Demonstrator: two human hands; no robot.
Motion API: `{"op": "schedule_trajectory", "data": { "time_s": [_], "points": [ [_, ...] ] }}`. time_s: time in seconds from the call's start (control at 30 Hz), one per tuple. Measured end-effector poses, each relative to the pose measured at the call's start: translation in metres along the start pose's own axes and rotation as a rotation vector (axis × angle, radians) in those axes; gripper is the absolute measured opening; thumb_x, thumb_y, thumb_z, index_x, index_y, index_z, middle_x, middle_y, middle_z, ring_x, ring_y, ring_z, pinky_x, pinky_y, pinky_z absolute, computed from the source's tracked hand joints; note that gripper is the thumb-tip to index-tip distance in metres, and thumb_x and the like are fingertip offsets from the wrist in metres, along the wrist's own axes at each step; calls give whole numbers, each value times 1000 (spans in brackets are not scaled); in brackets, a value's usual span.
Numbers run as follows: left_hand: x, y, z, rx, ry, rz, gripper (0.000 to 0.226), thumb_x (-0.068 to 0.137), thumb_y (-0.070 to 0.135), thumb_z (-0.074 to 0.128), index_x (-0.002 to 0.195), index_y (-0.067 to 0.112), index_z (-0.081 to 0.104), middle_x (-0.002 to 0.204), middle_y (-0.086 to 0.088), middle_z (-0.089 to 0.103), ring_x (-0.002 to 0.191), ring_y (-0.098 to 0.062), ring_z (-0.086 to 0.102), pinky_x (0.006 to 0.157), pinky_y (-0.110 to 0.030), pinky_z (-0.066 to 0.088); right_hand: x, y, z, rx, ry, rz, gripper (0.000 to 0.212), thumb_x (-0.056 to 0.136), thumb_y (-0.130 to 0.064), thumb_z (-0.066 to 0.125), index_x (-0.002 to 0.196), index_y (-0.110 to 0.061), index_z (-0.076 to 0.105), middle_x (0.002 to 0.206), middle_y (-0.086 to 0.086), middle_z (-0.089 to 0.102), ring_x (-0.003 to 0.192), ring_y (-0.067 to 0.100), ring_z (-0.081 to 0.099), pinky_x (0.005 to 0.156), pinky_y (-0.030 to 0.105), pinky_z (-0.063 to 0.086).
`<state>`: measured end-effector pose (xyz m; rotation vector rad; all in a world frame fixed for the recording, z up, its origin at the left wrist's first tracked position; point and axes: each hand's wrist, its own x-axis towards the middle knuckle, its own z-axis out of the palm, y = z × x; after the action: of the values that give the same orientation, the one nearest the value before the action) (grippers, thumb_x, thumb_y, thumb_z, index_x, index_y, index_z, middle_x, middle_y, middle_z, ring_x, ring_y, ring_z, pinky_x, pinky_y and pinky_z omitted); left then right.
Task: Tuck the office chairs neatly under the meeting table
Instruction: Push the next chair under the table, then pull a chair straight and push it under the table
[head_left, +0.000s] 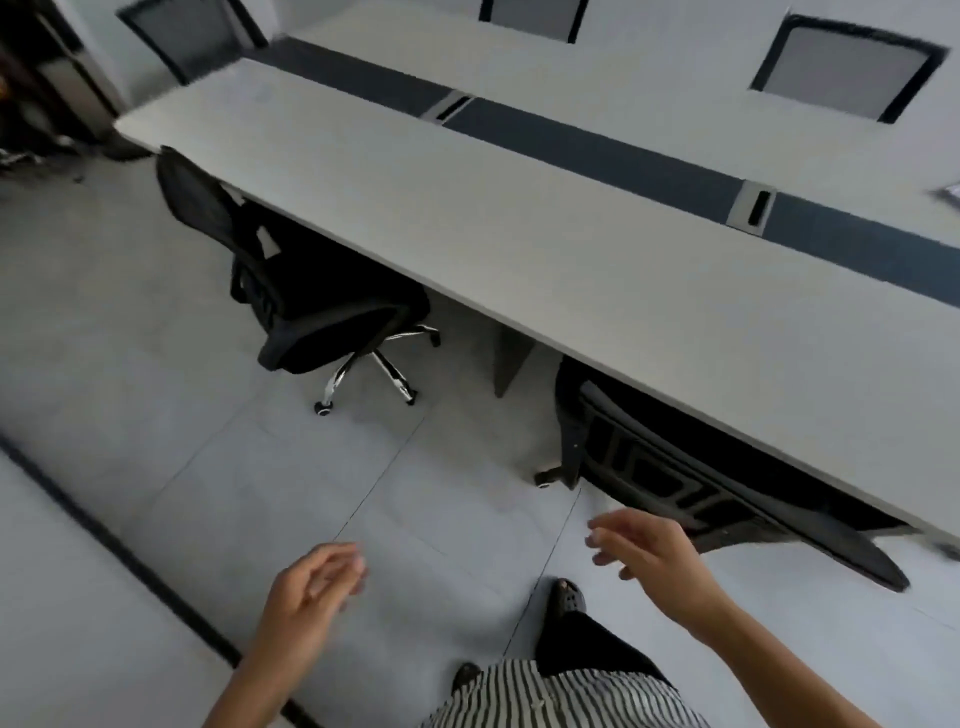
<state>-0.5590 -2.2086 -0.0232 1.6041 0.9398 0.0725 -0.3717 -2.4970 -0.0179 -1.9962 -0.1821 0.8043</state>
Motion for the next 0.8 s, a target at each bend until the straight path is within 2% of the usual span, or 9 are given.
{"op": "schedule_trajectory", "data": {
  "time_s": [0.1,0.23,0.4,0.5,0.63,0.8],
  "points": [
    [-16,-21,-50,-111,140,-86,12,87,3,57,92,8,67,72,-4,75,77,-29,68,67,-33,48,10,-27,30,6,-73,-15,12,91,-13,60,96,-16,70,86,3,76,78,16,72,65,28,51],
    [-20,-30,-91,-197,266,-147,14,89,6,56,92,11,69,80,-7,76,80,-27,70,72,-38,50,41,-66,64,22,-142,-25,12,91,-12,59,96,-15,71,87,2,76,76,15,71,55,18,47],
    [8,-21,-141,-249,404,-184,16,89,5,55,93,11,69,81,-7,76,79,-24,71,69,-36,52,124,-122,124,-54,-248,-87,13,91,-11,60,93,-15,72,86,4,77,77,19,72,69,37,52],
    [29,-3,-182,-282,520,-204,17,89,2,53,90,10,69,78,-8,76,76,-23,71,65,-33,54,174,-173,169,-106,-326,-137,12,91,-13,59,94,-16,71,85,2,77,75,15,72,67,34,53],
    [56,17,-232,-274,629,-168,17,89,5,53,94,12,69,81,-3,76,76,-21,72,72,-38,53,227,-251,233,-192,-461,-290,13,91,-15,57,94,-21,68,85,-1,74,75,8,70,69,31,55],
    [85,21,-272,-333,714,-178,17,88,2,54,93,10,69,81,-6,76,77,-22,71,74,-43,53,272,-313,296,-196,-520,-344,12,89,-10,60,92,-16,70,83,1,76,73,12,71,60,21,52]
  ]
}}
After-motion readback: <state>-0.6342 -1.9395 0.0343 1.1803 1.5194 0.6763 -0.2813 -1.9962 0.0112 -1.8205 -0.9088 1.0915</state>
